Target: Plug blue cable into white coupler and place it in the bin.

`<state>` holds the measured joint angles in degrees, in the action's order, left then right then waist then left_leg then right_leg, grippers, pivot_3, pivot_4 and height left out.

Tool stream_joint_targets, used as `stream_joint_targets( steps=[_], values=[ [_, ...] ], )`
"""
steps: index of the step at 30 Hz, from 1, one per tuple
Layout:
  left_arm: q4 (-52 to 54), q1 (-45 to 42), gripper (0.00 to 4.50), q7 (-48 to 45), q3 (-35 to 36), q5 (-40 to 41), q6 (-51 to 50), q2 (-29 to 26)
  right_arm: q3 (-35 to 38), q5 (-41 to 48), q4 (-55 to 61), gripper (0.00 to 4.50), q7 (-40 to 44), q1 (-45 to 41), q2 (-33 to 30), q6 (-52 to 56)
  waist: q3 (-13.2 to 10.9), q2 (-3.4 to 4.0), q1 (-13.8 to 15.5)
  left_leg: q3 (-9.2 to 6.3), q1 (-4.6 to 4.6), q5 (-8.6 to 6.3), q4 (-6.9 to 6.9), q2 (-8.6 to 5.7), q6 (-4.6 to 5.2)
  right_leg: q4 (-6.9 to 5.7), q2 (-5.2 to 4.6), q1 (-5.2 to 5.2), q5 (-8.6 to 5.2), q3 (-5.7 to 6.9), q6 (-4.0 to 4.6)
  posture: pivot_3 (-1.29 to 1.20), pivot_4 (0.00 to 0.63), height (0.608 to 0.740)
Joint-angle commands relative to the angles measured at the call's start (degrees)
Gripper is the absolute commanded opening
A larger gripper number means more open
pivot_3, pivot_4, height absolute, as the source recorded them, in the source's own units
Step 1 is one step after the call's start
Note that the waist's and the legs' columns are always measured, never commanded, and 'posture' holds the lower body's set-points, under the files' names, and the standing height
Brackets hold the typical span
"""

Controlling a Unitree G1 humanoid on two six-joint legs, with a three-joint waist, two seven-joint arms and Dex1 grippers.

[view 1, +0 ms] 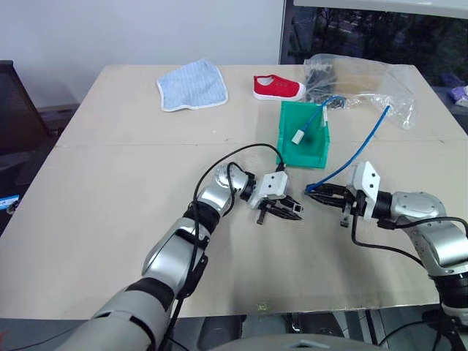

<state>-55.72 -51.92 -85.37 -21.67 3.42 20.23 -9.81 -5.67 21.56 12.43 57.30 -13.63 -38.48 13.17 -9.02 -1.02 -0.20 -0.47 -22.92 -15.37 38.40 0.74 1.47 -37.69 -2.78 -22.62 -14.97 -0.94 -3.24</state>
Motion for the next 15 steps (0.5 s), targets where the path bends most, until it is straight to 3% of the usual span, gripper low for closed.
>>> stream_joint_targets(
  steps=[1,15],
  values=[
    [-4.63,-0.92,0.57,-1.6,-0.23,-2.6,1.57,0.75,-0.04,-0.13,1.04,0.0,2.88,-0.23,-0.82,-1.84,0.0,-0.01,-0.02,-0.03,0.0,0.0,0.0,0.0,0.0,0.0,0.0,0.0,0.0,-0.01,0.0,0.0,0.15,0.74],
    [-7.41,-1.92,0.57,-2.33,1.51,-3.98,2.98,1.47,-1.76,-1.04,2.3,0.0,2.83,0.55,-0.02,0.72,0.0,-0.01,0.02,-0.18,0.05,0.0,0.06,0.0,0.0,-0.14,-0.01,0.01,0.0,-0.02,0.0,0.0,0.15,0.74]
  ],
)
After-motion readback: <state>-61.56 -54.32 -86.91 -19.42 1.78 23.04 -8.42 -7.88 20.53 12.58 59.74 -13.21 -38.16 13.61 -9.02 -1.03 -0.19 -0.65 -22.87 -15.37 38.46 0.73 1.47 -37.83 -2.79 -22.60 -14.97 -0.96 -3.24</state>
